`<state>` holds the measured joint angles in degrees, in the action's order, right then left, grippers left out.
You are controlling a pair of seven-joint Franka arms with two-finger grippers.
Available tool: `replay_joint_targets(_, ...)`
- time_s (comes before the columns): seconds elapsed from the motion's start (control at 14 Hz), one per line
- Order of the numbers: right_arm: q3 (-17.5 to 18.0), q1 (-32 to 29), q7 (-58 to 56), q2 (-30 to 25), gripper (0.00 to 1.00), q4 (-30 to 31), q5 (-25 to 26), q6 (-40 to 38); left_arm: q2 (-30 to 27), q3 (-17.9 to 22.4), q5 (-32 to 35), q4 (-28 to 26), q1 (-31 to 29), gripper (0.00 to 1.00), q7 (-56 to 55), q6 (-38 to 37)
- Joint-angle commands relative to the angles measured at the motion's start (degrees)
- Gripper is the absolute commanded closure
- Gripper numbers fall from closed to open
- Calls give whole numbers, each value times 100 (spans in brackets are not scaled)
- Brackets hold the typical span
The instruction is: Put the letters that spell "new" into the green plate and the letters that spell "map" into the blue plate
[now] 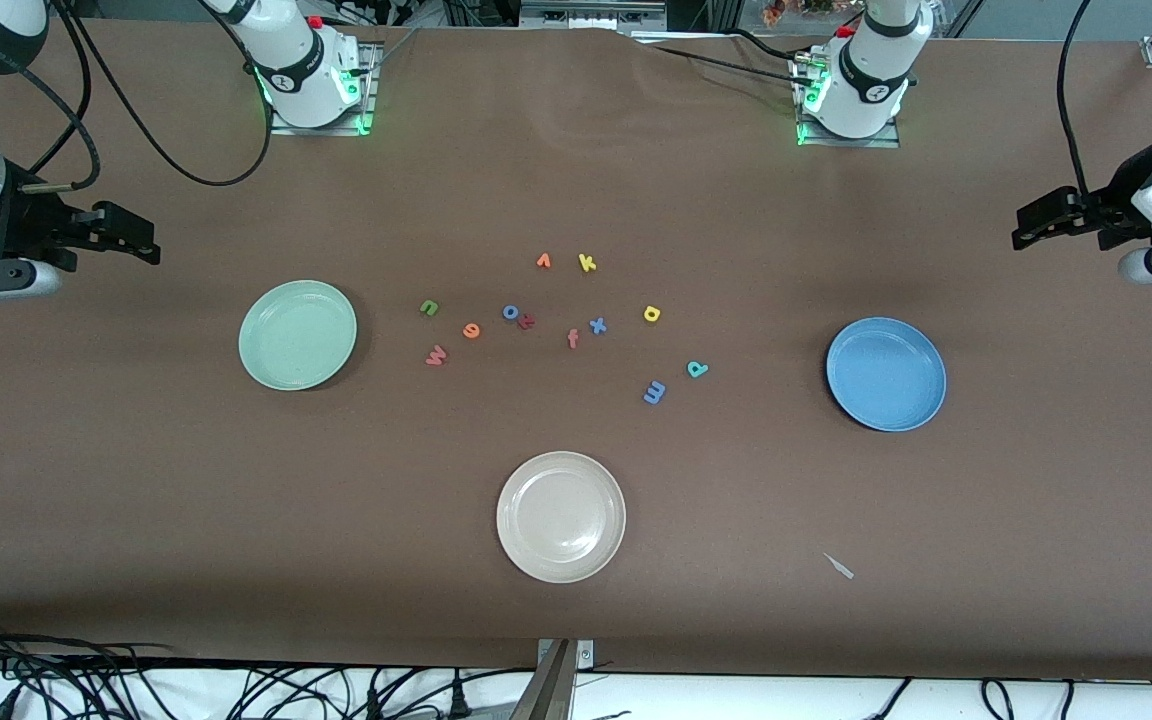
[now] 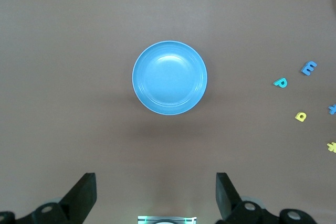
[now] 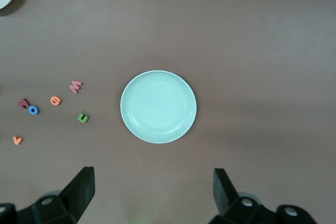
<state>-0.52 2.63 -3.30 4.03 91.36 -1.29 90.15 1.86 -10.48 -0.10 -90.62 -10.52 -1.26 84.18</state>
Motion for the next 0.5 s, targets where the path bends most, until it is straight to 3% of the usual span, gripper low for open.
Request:
replay_joint_targets(0.0,16,-8,-39,-60,0,92,76,64,-28,-7,63,-18,6,0,109,-7)
replay_joint_targets(0.43,16,-8,-39,-60,0,101,76,91,-28,-7,63,-53,6,0,109,2)
